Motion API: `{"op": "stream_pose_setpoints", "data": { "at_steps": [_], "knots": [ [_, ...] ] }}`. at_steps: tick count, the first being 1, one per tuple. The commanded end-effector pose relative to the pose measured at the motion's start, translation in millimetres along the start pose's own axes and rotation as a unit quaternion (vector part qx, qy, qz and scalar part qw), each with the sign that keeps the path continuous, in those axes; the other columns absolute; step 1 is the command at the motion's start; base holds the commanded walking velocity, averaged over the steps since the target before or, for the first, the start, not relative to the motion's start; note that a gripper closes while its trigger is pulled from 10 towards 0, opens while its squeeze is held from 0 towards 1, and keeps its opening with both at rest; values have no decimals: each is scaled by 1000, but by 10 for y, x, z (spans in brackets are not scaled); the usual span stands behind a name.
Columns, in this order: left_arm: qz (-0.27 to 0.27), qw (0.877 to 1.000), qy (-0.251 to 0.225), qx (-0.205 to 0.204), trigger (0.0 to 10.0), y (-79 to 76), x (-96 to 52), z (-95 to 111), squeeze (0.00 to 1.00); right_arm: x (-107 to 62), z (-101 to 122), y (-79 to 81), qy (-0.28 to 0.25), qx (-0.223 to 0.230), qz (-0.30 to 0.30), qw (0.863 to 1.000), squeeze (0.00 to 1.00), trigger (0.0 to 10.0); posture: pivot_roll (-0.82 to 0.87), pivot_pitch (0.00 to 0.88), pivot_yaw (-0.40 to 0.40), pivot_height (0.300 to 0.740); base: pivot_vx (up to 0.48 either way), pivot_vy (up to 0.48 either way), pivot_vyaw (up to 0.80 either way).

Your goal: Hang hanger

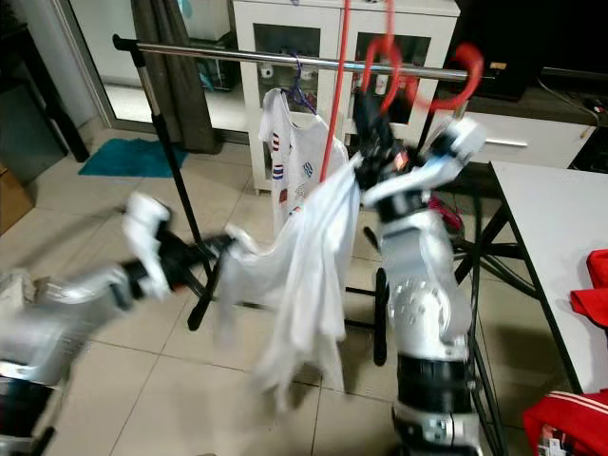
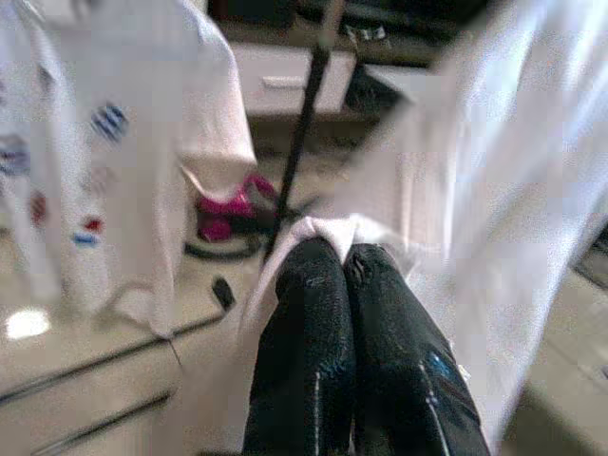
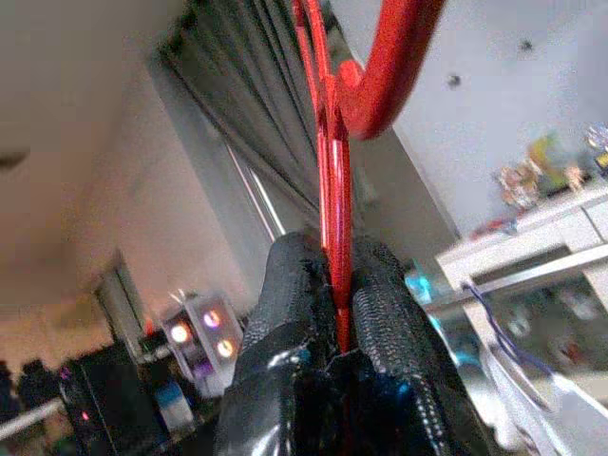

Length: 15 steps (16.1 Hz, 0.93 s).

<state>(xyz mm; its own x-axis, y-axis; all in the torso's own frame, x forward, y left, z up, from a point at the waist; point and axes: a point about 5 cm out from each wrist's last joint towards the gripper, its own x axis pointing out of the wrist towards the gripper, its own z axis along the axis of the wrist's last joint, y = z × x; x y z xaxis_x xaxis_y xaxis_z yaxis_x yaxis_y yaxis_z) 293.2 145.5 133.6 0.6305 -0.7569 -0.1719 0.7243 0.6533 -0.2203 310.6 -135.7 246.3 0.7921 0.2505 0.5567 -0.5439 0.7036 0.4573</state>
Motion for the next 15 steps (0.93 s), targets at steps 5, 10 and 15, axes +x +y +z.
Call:
{"op": "stream_pose_setpoints", "data": {
  "at_steps": [5,10,15],
  "knots": [
    [-113,993,21,8,0,-352,399,-166,0,166,162,-62,-60,39,1,997,0,0,61,0,22,740,0,0,0],
    [-124,987,99,26,0,-394,426,-570,0,322,378,6,-108,72,22,991,0,0,56,0,31,740,0,0,0],
    [-78,981,174,33,0,-137,145,-927,0,448,813,44,-184,130,55,973,0,0,57,0,27,740,0,0,0]
  ]
}}
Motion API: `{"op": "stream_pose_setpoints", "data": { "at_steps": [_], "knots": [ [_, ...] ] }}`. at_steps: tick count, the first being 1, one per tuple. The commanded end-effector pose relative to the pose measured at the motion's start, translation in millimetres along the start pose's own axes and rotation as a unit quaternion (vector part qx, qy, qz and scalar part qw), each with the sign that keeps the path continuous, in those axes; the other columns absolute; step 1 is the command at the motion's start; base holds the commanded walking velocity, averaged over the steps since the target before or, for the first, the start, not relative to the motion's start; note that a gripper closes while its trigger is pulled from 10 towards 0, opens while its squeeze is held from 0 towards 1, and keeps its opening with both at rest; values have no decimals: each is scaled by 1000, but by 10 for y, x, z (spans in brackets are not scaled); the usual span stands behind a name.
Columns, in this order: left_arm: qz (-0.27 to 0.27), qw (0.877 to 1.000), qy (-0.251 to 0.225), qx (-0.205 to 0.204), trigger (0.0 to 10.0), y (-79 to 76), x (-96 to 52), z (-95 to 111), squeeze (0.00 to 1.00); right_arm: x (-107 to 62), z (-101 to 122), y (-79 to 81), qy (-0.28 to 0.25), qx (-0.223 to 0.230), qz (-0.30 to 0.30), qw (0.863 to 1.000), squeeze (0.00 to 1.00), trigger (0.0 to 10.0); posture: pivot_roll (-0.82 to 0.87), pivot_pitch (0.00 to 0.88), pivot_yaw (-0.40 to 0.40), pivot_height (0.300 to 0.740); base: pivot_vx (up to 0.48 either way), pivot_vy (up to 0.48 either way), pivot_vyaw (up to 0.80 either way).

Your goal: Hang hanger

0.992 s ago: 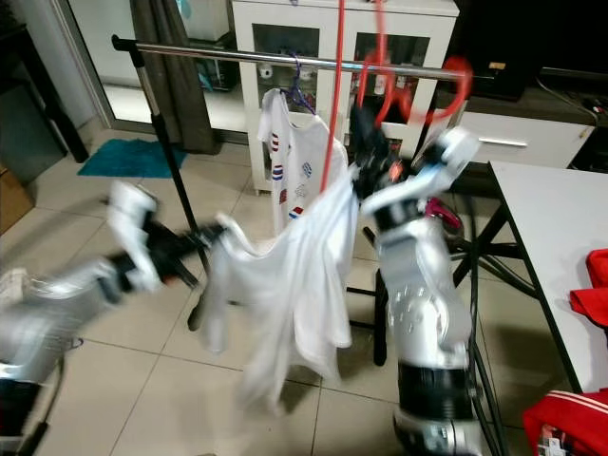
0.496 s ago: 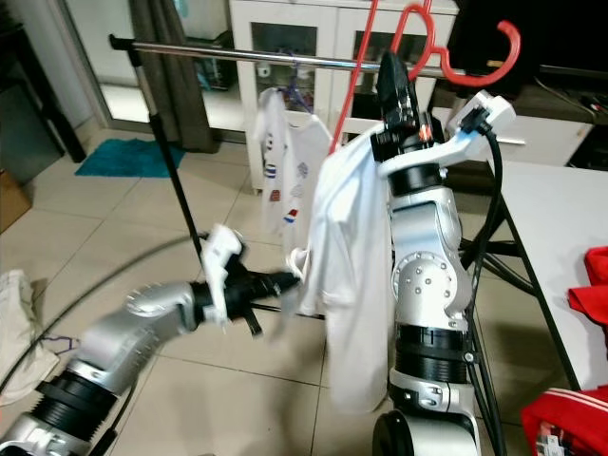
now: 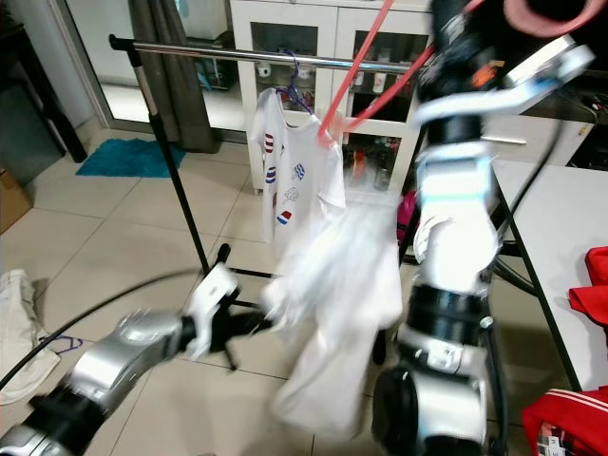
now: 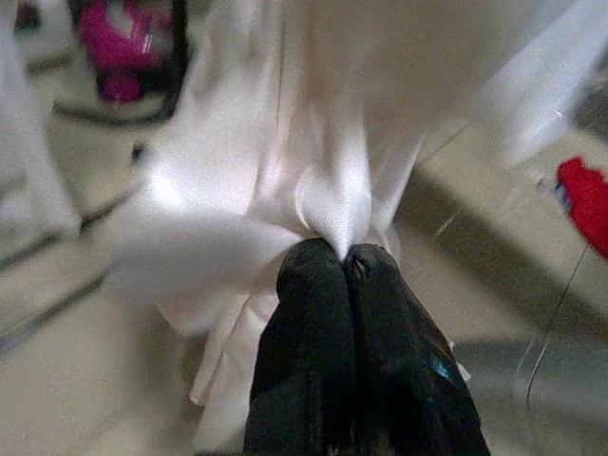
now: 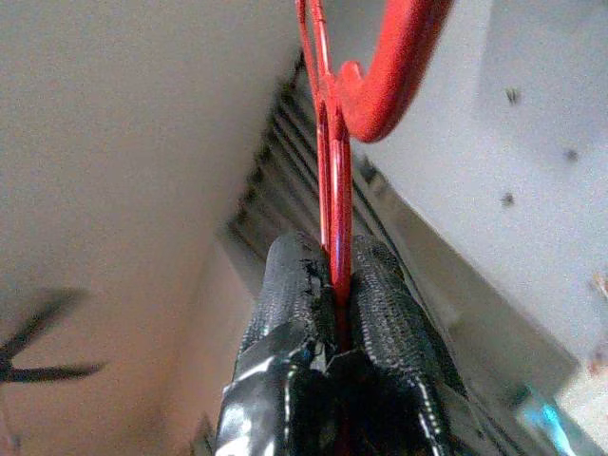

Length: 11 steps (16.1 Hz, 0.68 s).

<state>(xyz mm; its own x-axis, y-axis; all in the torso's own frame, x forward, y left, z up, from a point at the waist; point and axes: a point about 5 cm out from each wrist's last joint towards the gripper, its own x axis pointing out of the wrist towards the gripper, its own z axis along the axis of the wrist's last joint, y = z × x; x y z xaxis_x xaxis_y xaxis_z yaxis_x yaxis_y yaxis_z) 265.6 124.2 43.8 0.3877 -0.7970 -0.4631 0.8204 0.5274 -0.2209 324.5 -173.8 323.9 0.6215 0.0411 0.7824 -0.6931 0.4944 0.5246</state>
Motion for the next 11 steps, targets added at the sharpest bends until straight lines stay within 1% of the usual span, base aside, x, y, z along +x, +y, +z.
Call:
{"op": "stream_pose_setpoints", "data": {
  "at_steps": [1,2,3,4,5,6,7,8,9,10,11],
  "knots": [
    [16,1000,11,-2,0,64,-136,-121,0,43,141,3,-26,1,3,1000,0,0,57,0,24,740,0,0,0],
    [20,1000,13,-3,0,83,-179,-161,0,44,164,-13,-27,-3,1,1000,0,0,57,0,24,740,0,0,0],
    [37,999,-4,-11,0,133,-288,-167,0,10,104,-38,12,-40,1,999,0,0,59,0,20,740,0,0,0],
    [42,999,-12,-11,0,146,-315,-155,0,-4,77,-42,25,-52,3,998,0,0,59,0,20,740,0,0,0],
    [50,998,-38,-21,0,167,-351,-98,0,-39,28,-44,44,-60,2,997,0,0,62,0,16,740,0,0,0],
    [58,992,-104,-39,0,189,-427,78,0,-153,-69,-53,84,-83,3,993,0,0,65,0,10,740,0,0,0],
    [63,989,-129,-43,0,197,-465,155,0,-218,-120,-73,112,-101,0,989,0,0,65,0,10,740,0,0,0],
    [76,982,-168,-47,0,199,-546,304,0,-439,-272,-126,220,-187,12,957,0,0,62,0,7,740,0,0,0],
    [90,977,-189,-50,0,197,-601,394,0,-669,-385,-183,312,-254,23,915,0,0,62,0,7,740,0,0,0],
    [105,972,-204,-59,0,178,-638,460,0,-911,-450,-230,382,-287,23,878,0,0,55,0,10,740,0,0,0],
    [118,968,-210,-65,0,161,-650,490,0,-1068,-471,-264,415,-296,11,860,0,0,53,0,12,740,0,0,0]
  ]
}}
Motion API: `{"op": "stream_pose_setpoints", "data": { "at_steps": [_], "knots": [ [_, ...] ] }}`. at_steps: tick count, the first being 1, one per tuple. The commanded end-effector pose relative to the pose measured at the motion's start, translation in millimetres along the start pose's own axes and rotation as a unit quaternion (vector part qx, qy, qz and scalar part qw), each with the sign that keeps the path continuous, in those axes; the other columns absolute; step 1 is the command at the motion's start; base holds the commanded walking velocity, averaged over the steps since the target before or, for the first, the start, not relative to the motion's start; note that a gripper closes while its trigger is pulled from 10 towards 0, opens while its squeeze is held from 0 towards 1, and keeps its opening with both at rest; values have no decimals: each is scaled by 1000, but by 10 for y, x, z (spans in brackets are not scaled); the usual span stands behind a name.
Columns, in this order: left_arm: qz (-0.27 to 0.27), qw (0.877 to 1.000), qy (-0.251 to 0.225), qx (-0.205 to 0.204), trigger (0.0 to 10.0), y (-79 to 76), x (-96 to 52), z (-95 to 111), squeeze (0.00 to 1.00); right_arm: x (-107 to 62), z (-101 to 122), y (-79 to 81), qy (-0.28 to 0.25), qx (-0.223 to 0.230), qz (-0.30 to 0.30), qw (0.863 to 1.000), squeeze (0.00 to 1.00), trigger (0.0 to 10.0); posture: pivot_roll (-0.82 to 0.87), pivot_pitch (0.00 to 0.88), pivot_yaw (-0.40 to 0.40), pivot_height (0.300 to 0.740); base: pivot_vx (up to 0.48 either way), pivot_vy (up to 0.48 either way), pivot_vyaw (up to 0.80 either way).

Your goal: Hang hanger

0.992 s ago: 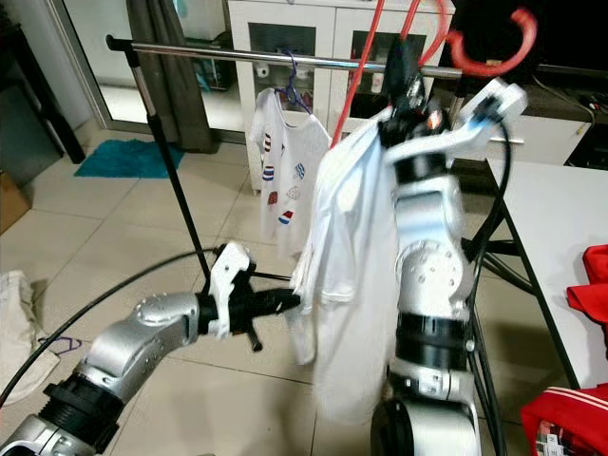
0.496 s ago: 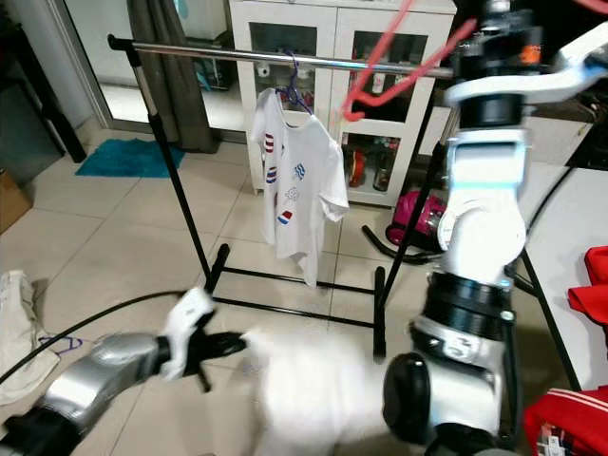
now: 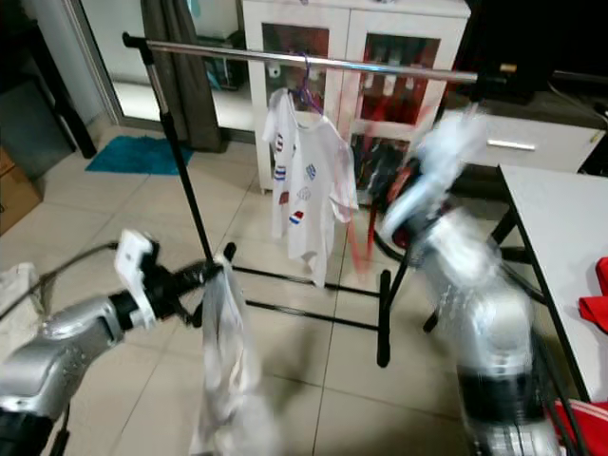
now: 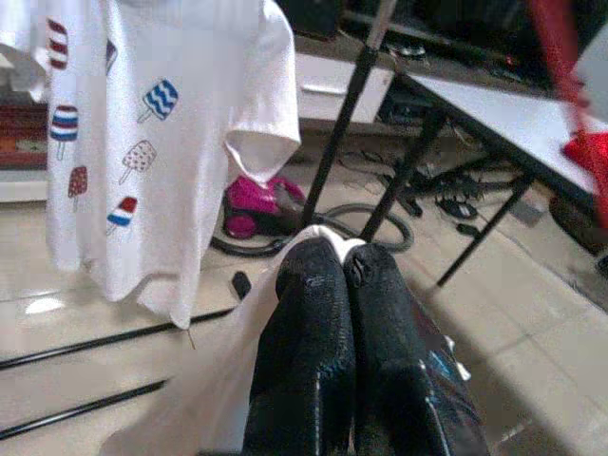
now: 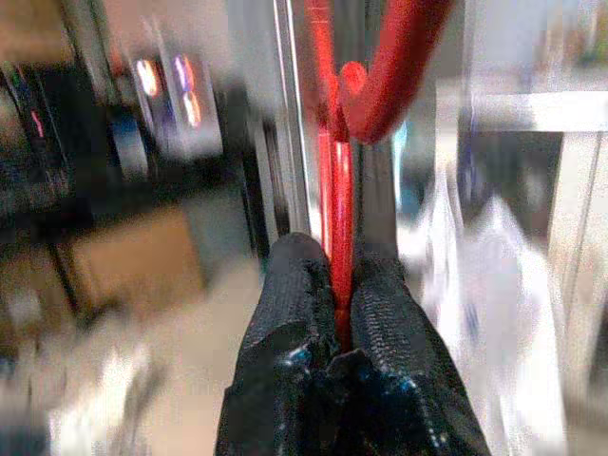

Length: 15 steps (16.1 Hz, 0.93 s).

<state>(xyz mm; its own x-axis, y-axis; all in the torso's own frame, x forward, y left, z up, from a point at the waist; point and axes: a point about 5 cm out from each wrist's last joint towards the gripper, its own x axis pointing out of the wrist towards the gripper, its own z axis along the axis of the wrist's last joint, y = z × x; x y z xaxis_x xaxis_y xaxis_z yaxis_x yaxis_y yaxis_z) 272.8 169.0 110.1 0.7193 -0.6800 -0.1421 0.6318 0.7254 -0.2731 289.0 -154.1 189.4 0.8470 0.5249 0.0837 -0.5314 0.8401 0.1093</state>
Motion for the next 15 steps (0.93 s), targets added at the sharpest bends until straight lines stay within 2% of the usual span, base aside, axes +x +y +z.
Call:
{"op": "stream_pose_setpoints", "data": {
  "at_steps": [1,2,3,4,5,7,9,11,12,13,15],
  "knots": [
    [27,1000,0,-11,0,-21,-16,38,0,-65,-32,43,25,-18,-9,999,0,2314,48,0,13,740,0,0,0],
    [26,999,10,-19,0,-75,-21,31,0,-166,-189,40,62,-14,-33,997,0,10000,47,0,14,740,0,0,0],
    [22,999,27,-19,1804,-155,-36,13,0,-321,-399,47,111,-16,-63,992,0,10000,42,0,17,740,0,0,0],
    [27,999,17,-8,6039,-176,-40,26,0,-409,-510,53,133,-17,-79,988,0,10000,39,0,20,740,0,0,0],
    [96,995,-10,-4,10000,-118,-49,43,0,-615,-730,113,172,-22,-105,979,0,10000,37,0,22,740,0,0,0],
    [182,982,21,42,10000,-47,-102,-2,0,-732,-834,161,213,-29,-141,966,0,10000,32,0,30,740,0,0,0],
    [153,988,5,4,10000,-156,-140,37,0,-753,-788,177,201,-29,-148,968,0,10000,27,8,35,740,0,0,0],
    [145,988,8,-59,10000,-241,-230,-18,0,-801,-735,175,193,-18,-150,969,0,10000,30,20,23,740,0,0,0],
    [158,987,22,-38,10000,-262,-247,-48,0,-825,-706,198,192,-12,-139,971,0,10000,30,20,23,740,0,0,-800],
    [164,986,7,-9,10000,-305,-255,-10,0,-843,-648,241,181,6,-131,975,0,10000,39,26,13,740,0,0,-800],
    [185,983,-9,9,10000,-342,-250,25,0,-884,-625,289,187,3,-121,975,0,10000,42,27,16,740,0,0,-800]
  ]
}}
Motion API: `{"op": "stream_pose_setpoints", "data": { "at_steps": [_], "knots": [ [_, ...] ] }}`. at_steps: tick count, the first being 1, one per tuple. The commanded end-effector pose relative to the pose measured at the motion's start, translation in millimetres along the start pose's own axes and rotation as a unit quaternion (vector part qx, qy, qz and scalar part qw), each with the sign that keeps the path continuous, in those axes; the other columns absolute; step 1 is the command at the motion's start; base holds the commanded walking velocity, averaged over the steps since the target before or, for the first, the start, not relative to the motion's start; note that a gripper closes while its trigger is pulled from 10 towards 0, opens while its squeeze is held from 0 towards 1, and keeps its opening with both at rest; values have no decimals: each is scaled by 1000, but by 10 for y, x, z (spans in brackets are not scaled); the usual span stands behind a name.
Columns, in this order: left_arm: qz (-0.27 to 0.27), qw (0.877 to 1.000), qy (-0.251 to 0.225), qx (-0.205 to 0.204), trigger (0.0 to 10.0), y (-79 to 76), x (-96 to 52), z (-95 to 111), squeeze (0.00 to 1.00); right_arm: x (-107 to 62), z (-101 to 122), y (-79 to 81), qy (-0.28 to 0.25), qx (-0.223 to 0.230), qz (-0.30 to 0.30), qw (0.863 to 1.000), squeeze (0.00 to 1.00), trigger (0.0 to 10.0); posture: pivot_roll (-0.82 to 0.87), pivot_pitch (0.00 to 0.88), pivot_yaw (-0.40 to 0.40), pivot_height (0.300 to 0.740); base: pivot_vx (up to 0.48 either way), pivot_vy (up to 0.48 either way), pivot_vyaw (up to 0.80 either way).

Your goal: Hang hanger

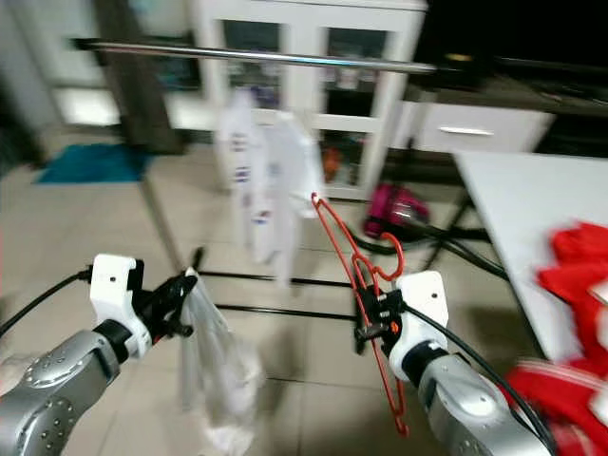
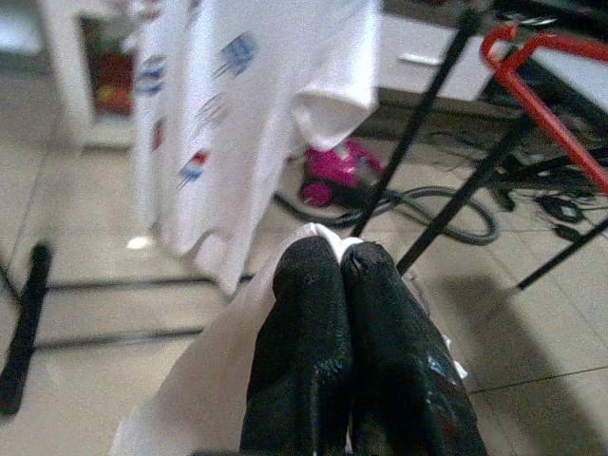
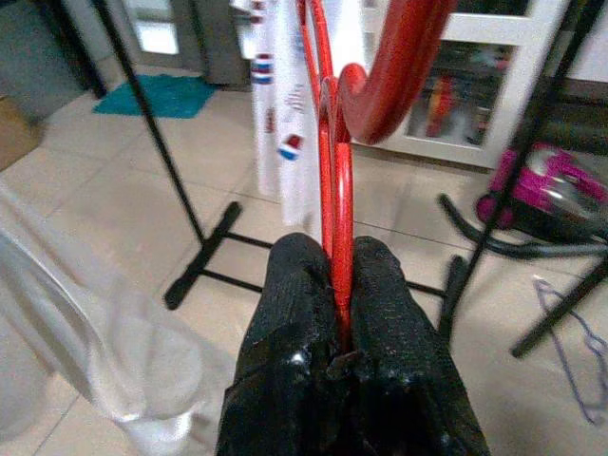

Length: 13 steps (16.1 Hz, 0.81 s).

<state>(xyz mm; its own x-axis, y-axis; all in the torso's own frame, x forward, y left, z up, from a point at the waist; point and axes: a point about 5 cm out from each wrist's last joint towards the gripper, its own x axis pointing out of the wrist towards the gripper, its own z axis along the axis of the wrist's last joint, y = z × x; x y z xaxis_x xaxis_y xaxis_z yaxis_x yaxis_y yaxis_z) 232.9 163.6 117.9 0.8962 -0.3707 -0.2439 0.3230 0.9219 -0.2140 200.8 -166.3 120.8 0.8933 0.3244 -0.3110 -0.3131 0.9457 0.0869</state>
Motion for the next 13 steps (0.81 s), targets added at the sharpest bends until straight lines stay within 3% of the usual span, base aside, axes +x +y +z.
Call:
{"op": "stream_pose_setpoints", "data": {
  "at_steps": [1,4,5,9,13],
  "knots": [
    [-5,1000,-23,11,10000,-57,-1,86,0,-37,20,-6,0,2,1,1000,0,10000,43,29,15,740,0,0,-800],
    [-37,999,-40,8,10000,-121,-2,188,0,-85,122,-43,-33,40,-4,999,0,10000,39,36,23,740,0,0,-800],
    [-40,998,-35,25,10000,-122,4,197,0,-99,178,-31,-48,44,-1,998,0,10000,38,38,22,740,0,0,-800],
    [-29,998,-4,52,10000,-106,-4,172,0,-93,173,2,-36,40,-9,998,0,10000,50,32,21,740,0,0,-800],
    [-32,996,-29,77,10000,-99,52,202,0,-46,168,-21,-47,45,-52,997,0,10000,31,17,42,740,0,0,-800]
  ]
}}
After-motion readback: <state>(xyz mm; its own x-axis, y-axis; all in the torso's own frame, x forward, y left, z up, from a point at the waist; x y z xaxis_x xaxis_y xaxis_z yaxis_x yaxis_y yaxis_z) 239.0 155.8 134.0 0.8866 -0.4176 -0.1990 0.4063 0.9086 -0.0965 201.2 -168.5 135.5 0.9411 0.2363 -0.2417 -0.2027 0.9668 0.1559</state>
